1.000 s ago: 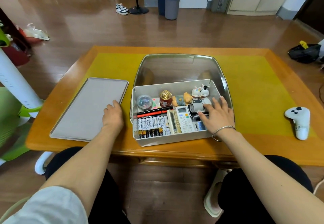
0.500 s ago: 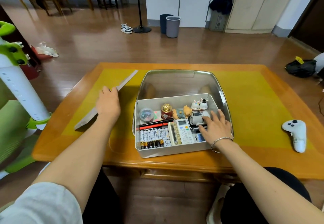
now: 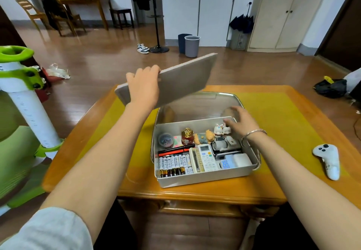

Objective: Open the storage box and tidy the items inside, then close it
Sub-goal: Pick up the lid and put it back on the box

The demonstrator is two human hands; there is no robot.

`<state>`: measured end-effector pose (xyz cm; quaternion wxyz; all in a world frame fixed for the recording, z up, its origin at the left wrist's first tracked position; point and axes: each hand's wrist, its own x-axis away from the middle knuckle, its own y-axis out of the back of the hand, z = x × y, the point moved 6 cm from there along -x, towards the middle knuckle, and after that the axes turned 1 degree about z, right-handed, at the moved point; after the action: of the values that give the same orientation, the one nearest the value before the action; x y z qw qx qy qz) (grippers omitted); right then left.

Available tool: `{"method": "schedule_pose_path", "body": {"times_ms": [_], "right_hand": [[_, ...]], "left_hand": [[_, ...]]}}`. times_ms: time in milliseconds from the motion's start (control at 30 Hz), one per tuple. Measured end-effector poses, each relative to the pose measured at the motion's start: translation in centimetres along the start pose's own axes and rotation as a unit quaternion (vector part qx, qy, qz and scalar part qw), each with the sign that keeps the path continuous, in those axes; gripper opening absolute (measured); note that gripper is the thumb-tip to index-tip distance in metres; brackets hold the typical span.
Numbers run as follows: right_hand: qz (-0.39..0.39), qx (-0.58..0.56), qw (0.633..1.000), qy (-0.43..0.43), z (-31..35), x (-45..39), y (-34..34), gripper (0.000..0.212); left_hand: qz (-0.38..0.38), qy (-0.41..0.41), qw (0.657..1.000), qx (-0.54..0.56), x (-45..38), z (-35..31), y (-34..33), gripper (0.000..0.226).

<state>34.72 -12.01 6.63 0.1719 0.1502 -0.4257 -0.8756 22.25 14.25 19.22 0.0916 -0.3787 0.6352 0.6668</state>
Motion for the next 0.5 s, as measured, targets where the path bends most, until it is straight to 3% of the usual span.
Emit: {"method": "schedule_pose_path", "body": {"times_ms": [167, 267, 400, 500], "right_hand": [[-0.074, -0.151, 0.984, -0.053, 0.5, -1.5, 3.3, 0.069], [-0.104, -0.22, 0.969, -0.039, 0.2, -0.9, 4.4, 0.049], [-0.107, -0.282, 0.953, 0.002, 0.3, 0.4, 4.5, 0.026], [-0.167, -0.296, 0.94, -0.007, 0.0, 1.0, 4.6, 0.035]], "left_hand": [[-0.007, -0.083, 0.995, 0.053, -0.6, -3.2, 2.4, 0.02], [0.0, -0.115, 0.989, 0.093, -0.6, -4.0, 3.1, 0.02], [-0.009, -0.104, 0.984, 0.141, -0.6, -3.4, 3.6, 0.02], [0.011, -0.089, 0.98, 0.176, 0.2, -2.5, 2.6, 0.026]]}}
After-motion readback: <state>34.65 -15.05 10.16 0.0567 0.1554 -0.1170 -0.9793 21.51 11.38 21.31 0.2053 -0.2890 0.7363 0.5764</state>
